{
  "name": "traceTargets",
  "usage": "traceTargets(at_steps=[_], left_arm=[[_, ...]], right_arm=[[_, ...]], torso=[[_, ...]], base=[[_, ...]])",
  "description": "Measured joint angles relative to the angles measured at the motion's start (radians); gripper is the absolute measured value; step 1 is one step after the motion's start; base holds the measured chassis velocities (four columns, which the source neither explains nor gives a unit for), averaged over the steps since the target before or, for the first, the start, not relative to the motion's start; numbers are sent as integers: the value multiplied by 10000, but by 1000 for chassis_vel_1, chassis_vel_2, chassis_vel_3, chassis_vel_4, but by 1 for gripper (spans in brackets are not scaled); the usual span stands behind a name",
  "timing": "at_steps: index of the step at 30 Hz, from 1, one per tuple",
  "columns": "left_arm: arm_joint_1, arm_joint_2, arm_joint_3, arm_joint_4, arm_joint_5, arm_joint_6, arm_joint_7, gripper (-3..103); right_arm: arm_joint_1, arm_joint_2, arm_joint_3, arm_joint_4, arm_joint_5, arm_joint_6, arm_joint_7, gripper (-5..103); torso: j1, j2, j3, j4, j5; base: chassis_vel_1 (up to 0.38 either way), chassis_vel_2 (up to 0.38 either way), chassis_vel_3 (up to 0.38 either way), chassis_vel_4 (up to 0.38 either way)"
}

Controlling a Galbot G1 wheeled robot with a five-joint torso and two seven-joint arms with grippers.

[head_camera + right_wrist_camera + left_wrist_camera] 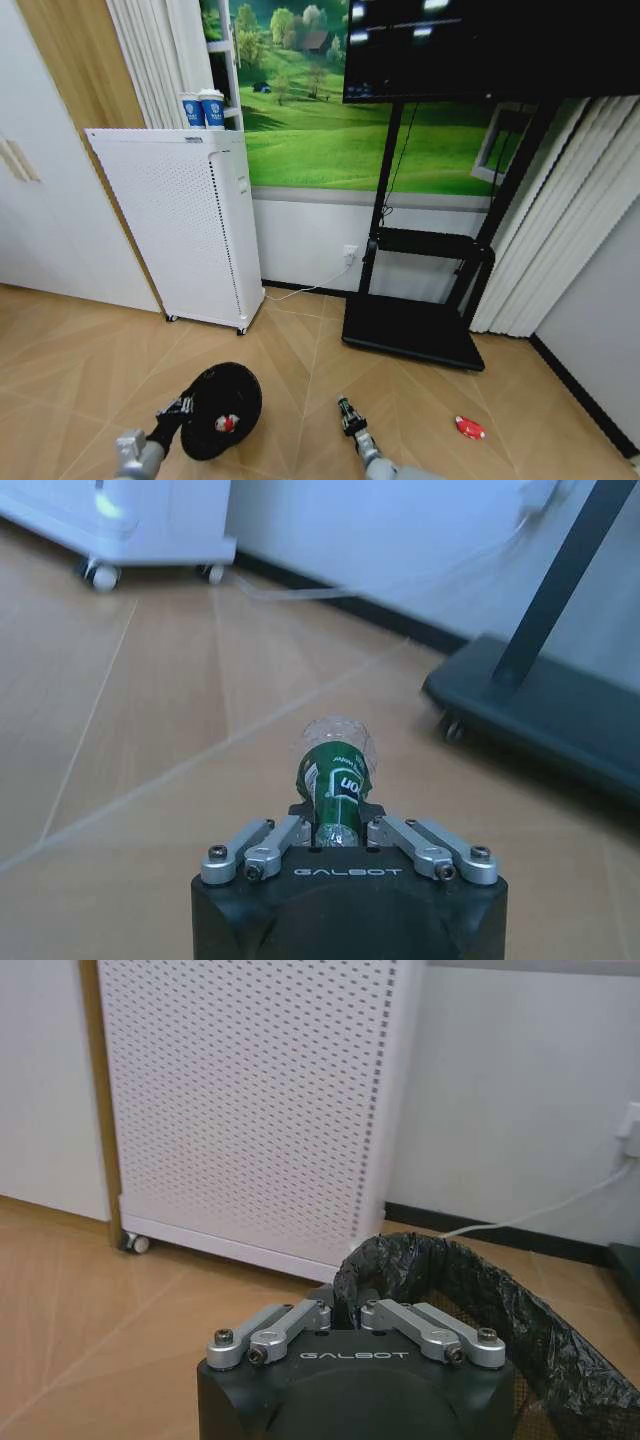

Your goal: Pick up the trash bin and place the garbage on the floor into it.

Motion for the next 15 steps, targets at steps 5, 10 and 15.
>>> traceTargets(at_steps=[5,10,15], left_arm=[[-1593,315,1011,1162,-618,112,-7,7],[-3044,318,1932,1990,-1054,217,-26,7],[-3758,308,2503,2353,-1122,226,236,7]], right_arm=[[162,-284,414,285,-905,837,-170,19],[332,-656,693,855,-1548,1391,-488,19],[427,-1011,915,1301,-2169,1946,-1102,19]], torso=[[1,0,1,3,-3],[1,0,1,-4,-4],[1,0,1,6,-4]], base=[[0,0,0,0],[0,0,0,0],[0,0,0,0]])
